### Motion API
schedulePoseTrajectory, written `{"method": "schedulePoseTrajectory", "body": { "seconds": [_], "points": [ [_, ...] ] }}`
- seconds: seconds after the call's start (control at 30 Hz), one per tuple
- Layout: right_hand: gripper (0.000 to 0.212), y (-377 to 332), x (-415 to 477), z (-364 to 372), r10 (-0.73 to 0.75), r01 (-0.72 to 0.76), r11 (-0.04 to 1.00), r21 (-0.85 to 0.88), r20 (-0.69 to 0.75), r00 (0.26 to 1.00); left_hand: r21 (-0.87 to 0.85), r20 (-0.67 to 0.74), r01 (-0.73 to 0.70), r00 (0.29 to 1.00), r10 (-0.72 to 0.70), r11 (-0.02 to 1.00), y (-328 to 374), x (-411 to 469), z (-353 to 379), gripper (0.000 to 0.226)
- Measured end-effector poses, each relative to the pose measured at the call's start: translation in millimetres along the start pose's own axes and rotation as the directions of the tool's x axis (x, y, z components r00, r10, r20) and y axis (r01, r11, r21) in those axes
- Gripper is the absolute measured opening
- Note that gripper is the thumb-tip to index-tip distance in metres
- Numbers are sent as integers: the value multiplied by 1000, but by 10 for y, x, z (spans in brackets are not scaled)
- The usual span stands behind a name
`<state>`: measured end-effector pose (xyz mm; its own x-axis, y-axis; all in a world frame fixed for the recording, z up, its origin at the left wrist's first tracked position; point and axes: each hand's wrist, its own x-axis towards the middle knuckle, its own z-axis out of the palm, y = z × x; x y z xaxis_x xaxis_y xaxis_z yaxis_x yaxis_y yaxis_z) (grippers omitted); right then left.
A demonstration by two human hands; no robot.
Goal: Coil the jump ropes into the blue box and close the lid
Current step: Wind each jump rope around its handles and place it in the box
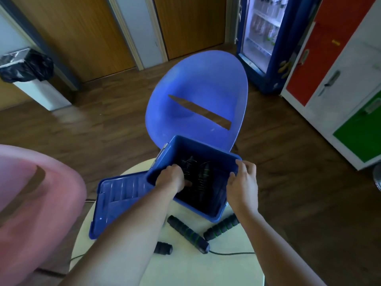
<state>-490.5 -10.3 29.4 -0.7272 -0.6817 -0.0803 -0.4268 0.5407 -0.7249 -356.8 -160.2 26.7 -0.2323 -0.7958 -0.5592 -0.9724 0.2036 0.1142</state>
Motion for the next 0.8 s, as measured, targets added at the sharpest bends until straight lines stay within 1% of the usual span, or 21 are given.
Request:
{"method": "schedulePoseTrajectory", "body": {
  "seconds": [0.07,0.13,0.17,0.2,0.23,0.27,0.3,0.37,0.4,0.43,0.47,0.53,0.6,0.63,0.7,0.73,0.8],
  "points": [
    [41,30,19,-28,34,-34,998,46,2,999,33,61,-3,998,1,999,-14,53,15,79],
    [41,70,30,-61,45,-46,995,90,14,999,62,133,-11,991,3,998,-13,75,-8,89],
    [40,81,26,-78,38,-40,992,118,18,999,65,145,-11,989,1,998,-12,71,-24,94],
    [40,98,16,-89,28,-30,990,141,18,999,65,129,-17,992,8,998,-3,57,-35,97],
    [40,117,6,-96,24,-25,986,164,11,1000,57,78,-38,996,33,998,11,39,-34,95],
    [38,134,-4,-99,38,-38,981,189,4,999,47,8,-78,997,78,996,32,5,-29,88],
    [36,146,-10,-96,68,-66,974,219,0,998,31,-68,-131,989,133,991,66,-37,-16,76],
    [30,159,-7,-78,136,-134,960,245,10,991,17,-186,-240,953,238,971,172,-140,15,52],
    [27,171,3,-70,158,-158,957,242,20,987,15,-193,-272,943,270,962,242,-191,33,45],
    [25,181,13,-69,179,-182,953,244,34,983,13,-166,-280,946,278,960,311,-224,58,43],
    [24,200,30,-67,208,-215,942,256,54,977,15,-118,-267,957,267,964,381,-240,89,46],
    [28,230,72,-88,278,-302,904,303,121,953,29,-21,-193,981,194,981,485,-223,161,63],
    [28,284,118,-82,315,-356,869,344,172,933,50,25,-121,992,120,991,540,-198,232,79],
    [22,313,138,-67,317,-363,859,362,181,931,56,26,-100,995,98,993,562,-190,259,80],
    [13,331,150,-44,319,-366,851,378,183,930,60,9,-82,997,81,995,602,-182,294,72],
    [14,330,146,-38,322,-369,848,380,184,929,59,3,-74,997,74,996,622,-183,295,69],
    [26,320,137,-41,334,-382,839,387,186,924,37,2,-52,999,52,998,644,-189,279,67]
  ]
}}
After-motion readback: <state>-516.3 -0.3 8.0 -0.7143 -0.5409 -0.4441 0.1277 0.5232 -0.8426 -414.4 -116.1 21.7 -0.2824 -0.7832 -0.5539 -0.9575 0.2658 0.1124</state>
